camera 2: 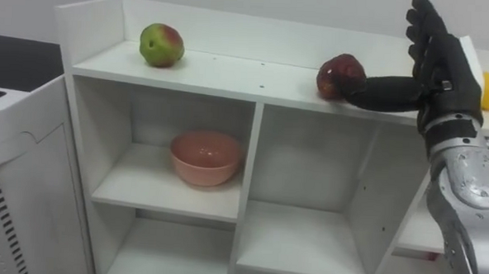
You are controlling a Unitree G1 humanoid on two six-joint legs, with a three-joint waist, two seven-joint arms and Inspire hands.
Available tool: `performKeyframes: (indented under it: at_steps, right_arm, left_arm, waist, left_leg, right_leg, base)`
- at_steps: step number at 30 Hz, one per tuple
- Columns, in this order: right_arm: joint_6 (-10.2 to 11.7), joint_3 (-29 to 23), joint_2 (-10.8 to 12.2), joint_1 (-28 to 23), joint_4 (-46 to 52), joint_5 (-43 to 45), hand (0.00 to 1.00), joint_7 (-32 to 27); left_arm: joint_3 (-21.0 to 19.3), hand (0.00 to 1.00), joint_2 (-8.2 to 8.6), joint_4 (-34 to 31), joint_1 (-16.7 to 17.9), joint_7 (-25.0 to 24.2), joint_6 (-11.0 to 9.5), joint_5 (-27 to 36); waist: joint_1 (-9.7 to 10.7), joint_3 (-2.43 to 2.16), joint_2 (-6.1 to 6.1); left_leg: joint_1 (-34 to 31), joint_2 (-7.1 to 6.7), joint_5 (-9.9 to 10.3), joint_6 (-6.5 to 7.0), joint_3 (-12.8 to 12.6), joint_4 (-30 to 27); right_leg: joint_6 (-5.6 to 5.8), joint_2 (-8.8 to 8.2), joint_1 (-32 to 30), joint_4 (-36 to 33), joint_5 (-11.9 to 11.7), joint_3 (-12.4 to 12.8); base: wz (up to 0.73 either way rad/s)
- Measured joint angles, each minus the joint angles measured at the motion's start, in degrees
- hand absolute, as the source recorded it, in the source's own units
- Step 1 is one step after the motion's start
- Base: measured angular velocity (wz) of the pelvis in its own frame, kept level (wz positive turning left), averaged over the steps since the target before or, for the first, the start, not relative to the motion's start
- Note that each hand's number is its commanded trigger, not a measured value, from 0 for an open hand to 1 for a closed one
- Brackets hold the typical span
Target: Arrange fruit in the closet
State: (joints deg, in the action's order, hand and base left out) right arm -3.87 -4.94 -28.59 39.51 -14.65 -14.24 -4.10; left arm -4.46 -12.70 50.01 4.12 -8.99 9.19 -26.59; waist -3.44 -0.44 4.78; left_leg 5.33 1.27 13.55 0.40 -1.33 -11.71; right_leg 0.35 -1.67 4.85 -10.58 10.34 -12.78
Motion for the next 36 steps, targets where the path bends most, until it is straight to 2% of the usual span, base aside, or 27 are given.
performKeyframes:
  at_steps: [5,8,10,11,13,14,17,20,22,30,36]
  right_arm:
    - [-2.2,1.3,-0.2,1.1,-3.8,0.1,0.00,3.2]
    - [-2.5,1.4,-0.4,1.4,-4.1,0.7,0.00,4.4]
    - [-2.5,1.9,-1.4,1.4,-4.4,2.1,0.02,5.2]
    - [-2.5,1.9,-1.6,1.4,-4.5,2.1,0.35,5.4]
    - [-2.6,2.5,-2.3,1.5,-4.8,3.0,0.73,5.7]
    - [-2.6,2.7,-2.4,1.5,-5.0,3.5,1.00,5.9]
    - [-2.5,3.8,-2.6,1.5,-5.3,4.6,1.00,6.7]
    - [-2.5,5.2,-3.0,1.5,-5.7,4.7,1.00,8.7]
    - [-1.8,5.6,-3.4,1.7,-5.6,5.7,1.00,9.6]
    - [-2.5,5.9,-3.5,2.7,-4.4,9.0,1.00,10.5]
    - [-3.8,6.0,-3.5,4.8,-4.4,10.3,1.00,10.5]
  left_arm:
    - [-0.1,0.00,-0.48,-0.7,-2.8,-1.7,0.8,0.1]
    - [-0.2,0.00,-1.22,-0.7,-3.8,-2.2,0.8,0.1]
    - [-0.2,0.00,-2.04,-0.7,-4.2,-3.0,0.8,0.1]
    - [-0.2,0.00,-2.18,-0.7,-4.2,-3.0,0.8,0.1]
    - [-0.2,0.00,-2.49,-0.7,-4.4,-3.3,1.1,0.0]
    - [-0.2,0.00,-2.53,-0.7,-4.6,-3.6,1.3,0.0]
    - [-0.2,0.00,-2.86,-0.3,-6.3,-4.4,1.8,0.0]
    - [-0.1,0.00,-3.92,0.4,-8.4,-5.3,1.9,0.1]
    - [-0.1,0.00,-4.28,0.6,-9.5,-5.5,2.3,0.1]
    - [0.2,0.00,-4.52,0.6,-10.4,-8.1,4.4,0.2]
    - [0.1,0.00,-4.53,0.6,-10.9,-9.5,4.7,0.3]
  waist:
    - [-0.1,-0.09,-0.18]
    - [-0.1,-0.17,-0.29]
    - [0.0,-0.17,-0.28]
    - [0.0,-0.17,-0.28]
    - [0.0,-0.20,-0.22]
    - [0.0,-0.20,-0.20]
    - [0.0,-0.18,-0.10]
    - [0.2,-0.12,0.23]
    - [0.2,-0.14,0.33]
    - [0.3,-0.18,0.18]
    - [0.0,-0.41,-0.31]
  left_leg:
    - [-0.8,-0.01,0.0,0.00,-0.2,-0.6]
    - [-1.2,0.03,0.0,-0.03,-0.3,-0.8]
    - [-1.2,0.03,0.0,-0.04,-0.3,-0.8]
    - [-1.2,0.02,0.0,-0.04,-0.3,-0.8]
    - [-1.2,0.01,0.0,-0.04,-0.3,-0.8]
    - [-1.2,0.01,0.0,-0.04,-0.2,-0.8]
    - [-0.7,0.07,0.0,-0.08,-0.2,-0.6]
    - [-0.4,0.10,-0.1,-0.14,-0.2,-0.6]
    - [-0.5,0.09,-0.1,-0.14,-0.3,-0.6]
    - [-0.7,0.19,-0.1,-0.15,-0.3,-0.7]
    - [-0.6,0.16,-0.1,-0.15,-0.4,-0.6]
  right_leg:
    - [-0.10,-0.02,-0.4,-0.1,-0.1,0.0]
    - [-0.17,0.02,-0.9,-0.2,-0.1,0.0]
    - [-0.18,0.01,-0.9,-0.3,-0.1,0.0]
    - [-0.18,0.00,-0.9,-0.3,-0.1,0.0]
    - [-0.18,-0.01,-0.9,-0.3,-0.1,0.0]
    - [-0.18,-0.01,-0.8,-0.2,-0.1,0.0]
    - [-0.18,0.02,-0.4,-0.2,-0.1,0.0]
    - [-0.23,0.06,-0.1,-0.1,-0.1,0.0]
    - [-0.27,0.03,0.0,-0.1,-0.2,0.1]
    - [-0.40,0.19,-0.1,-0.1,-0.3,0.0]
    - [-0.41,0.19,-0.2,-0.1,-0.3,0.1]
  base:
    - [0.00]
    - [0.00]
    - [0.00]
    - [0.00]
    - [0.00]
    - [0.00]
    - [0.00]
    - [0.00]
    - [0.00]
    - [0.00]
    - [0.00]
